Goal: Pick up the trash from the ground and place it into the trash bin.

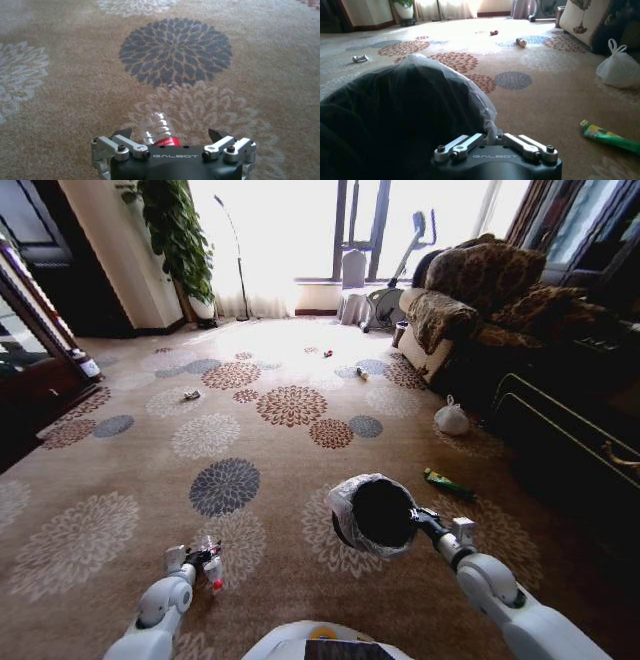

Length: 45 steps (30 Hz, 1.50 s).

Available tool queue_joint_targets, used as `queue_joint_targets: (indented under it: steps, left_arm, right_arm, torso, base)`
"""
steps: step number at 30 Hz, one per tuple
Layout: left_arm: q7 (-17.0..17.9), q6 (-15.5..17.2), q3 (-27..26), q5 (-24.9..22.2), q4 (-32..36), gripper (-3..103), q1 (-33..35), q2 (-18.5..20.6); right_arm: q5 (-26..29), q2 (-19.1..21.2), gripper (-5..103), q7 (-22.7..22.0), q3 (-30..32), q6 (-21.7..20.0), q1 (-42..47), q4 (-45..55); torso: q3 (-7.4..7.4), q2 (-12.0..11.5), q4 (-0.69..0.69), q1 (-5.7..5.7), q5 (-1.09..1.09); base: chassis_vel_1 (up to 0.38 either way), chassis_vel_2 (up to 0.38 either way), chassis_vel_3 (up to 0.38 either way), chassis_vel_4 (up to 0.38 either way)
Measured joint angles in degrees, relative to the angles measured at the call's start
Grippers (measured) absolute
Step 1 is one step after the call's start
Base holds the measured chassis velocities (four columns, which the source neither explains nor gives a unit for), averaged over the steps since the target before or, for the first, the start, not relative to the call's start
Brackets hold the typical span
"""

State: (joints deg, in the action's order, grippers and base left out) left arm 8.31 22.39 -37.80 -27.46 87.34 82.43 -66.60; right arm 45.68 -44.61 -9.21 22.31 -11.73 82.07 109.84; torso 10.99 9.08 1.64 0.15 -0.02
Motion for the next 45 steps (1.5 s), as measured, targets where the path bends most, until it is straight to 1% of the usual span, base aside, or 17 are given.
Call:
queue_joint_targets:
  steps: [6,9,13,15,19,22,29,31,33,34,37,38,39,42,43,44,45]
  left_arm:
    - [-2.0,-1.2,0.7,1.0,-5.9,100,-2.3,-0.1]
    - [-3.3,-1.9,1.4,-0.4,-11.9,100,-5.1,-0.7]
    - [-4.2,-2.5,1.8,-1.0,-15.1,102,-6.8,-1.1]
    - [-5.2,-4.1,2.2,-0.7,-20.6,96,-9.2,-1.6]
    - [-6.4,-5.5,2.3,-1.2,-24.8,85,-11.0,-2.3]
    - [-6.8,-6.1,2.1,-1.4,-25.0,81,-10.9,-2.7]
    - [-7.8,-8.4,1.8,-1.1,-23.5,58,-9.6,-3.6]
    - [-7.9,-8.6,1.8,-1.0,-23.3,58,-9.5,-3.6]
    - [-8.2,-9.6,1.9,0.1,-23.2,48,-9.4,-3.7]
    - [-8.2,-9.6,1.9,0.1,-23.2,48,-9.4,-3.7]
    - [-9.4,-13.0,2.0,2.4,-22.6,42,-8.8,-3.7]
    - [-10.2,-15.6,2.1,3.4,-21.7,39,-8.4,-3.6]
    - [-10.2,-15.6,2.1,3.4,-21.7,39,-8.4,-3.6]
    - [-12.7,-21.9,2.4,5.4,-17.5,34,-7.2,-3.0]
    - [-14.7,-24.8,2.8,4.7,-13.9,34,-6.5,-2.4]
    - [-14.7,-24.8,2.8,4.7,-13.9,34,-6.5,-2.4]
    - [-16.7,-27.4,3.1,4.0,-11.1,34,-6.2,-1.9]
  right_arm:
    - [0.2,0.4,2,0.1,0.6,0.2,0.4,-0.1]
    - [0.8,0.7,2,-0.1,0.7,0.6,0.3,-0.1]
    - [0.9,0.8,2,-0.3,1.0,0.9,0.4,0.0]
    - [0.9,1.1,2,-0.3,1.4,0.9,0.8,0.1]
    - [0.9,1.4,2,-0.2,2.2,0.9,1.4,0.4]
    - [0.9,1.6,2,-0.1,2.8,0.9,1.8,0.5]
    - [0.9,1.4,2,0.1,3.2,0.9,2.0,0.3]
    - [0.9,1.4,2,0.1,3.2,0.9,2.0,0.3]
    - [0.8,1.2,2,0.1,3.0,0.9,2.1,0.3]
    - [0.8,1.2,2,0.1,3.0,0.9,2.1,0.3]
    - [0.7,1.2,2,0.0,3.0,0.9,2.1,0.3]
    - [0.7,1.1,2,0.0,3.0,0.9,2.1,0.2]
    - [0.7,1.1,2,0.0,3.0,0.9,2.1,0.2]
    - [0.8,1.1,2,0.0,2.5,0.9,1.4,-0.2]
    - [0.9,1.1,2,0.0,1.8,0.9,0.6,-0.8]
    - [0.9,1.1,2,0.0,1.8,0.9,0.6,-0.8]
    - [1.0,1.1,2,0.1,1.2,0.9,0.0,-1.2]
  torso:
    - [0.00,0.0,0.03,0.00,0.03]
    - [0.00,0.0,0.01,0.00,0.01]
    - [0.00,0.0,0.02,0.00,0.03]
    - [0.00,0.0,0.01,0.00,0.01]
    - [0.00,0.0,0.01,0.00,0.02]
    - [-0.01,0.0,0.03,-0.01,0.05]
    - [-0.01,0.0,0.01,-0.02,0.00]
    - [-0.01,0.0,0.01,-0.01,-0.02]
    - [-0.01,0.0,0.00,-0.01,0.02]
    - [-0.01,0.0,0.00,-0.01,0.02]
    - [-0.01,0.0,0.02,-0.01,0.00]
    - [-0.01,0.0,0.02,-0.01,-0.01]
    - [-0.01,0.0,0.02,-0.01,-0.01]
    - [-0.01,0.0,0.02,-0.01,0.02]
    - [-0.01,0.0,0.01,-0.01,0.02]
    - [-0.01,0.0,0.01,-0.01,0.02]
    - [-0.01,0.0,0.01,-0.01,0.03]
  base:
    - [0.000,0.000,0.000,0.000]
    - [0.000,0.000,0.000,0.000]
    - [0.000,0.000,0.000,0.000]
    - [0.000,0.000,0.000,0.000]
    - [0.000,0.000,0.000,0.000]
    - [0.000,0.000,0.000,0.000]
    - [0.000,0.000,0.000,0.000]
    - [0.000,0.000,0.000,0.000]
    - [0.000,0.000,0.000,0.000]
    - [0.000,0.000,0.000,0.000]
    - [0.000,0.000,0.000,0.000]
    - [0.000,0.000,0.000,0.000]
    - [0.000,0.000,0.000,0.000]
    - [0.000,0.000,0.000,0.000]
    - [0.000,0.000,0.000,0.000]
    - [0.000,0.000,0.000,0.000]
    - [0.000,0.000,0.000,0.000]
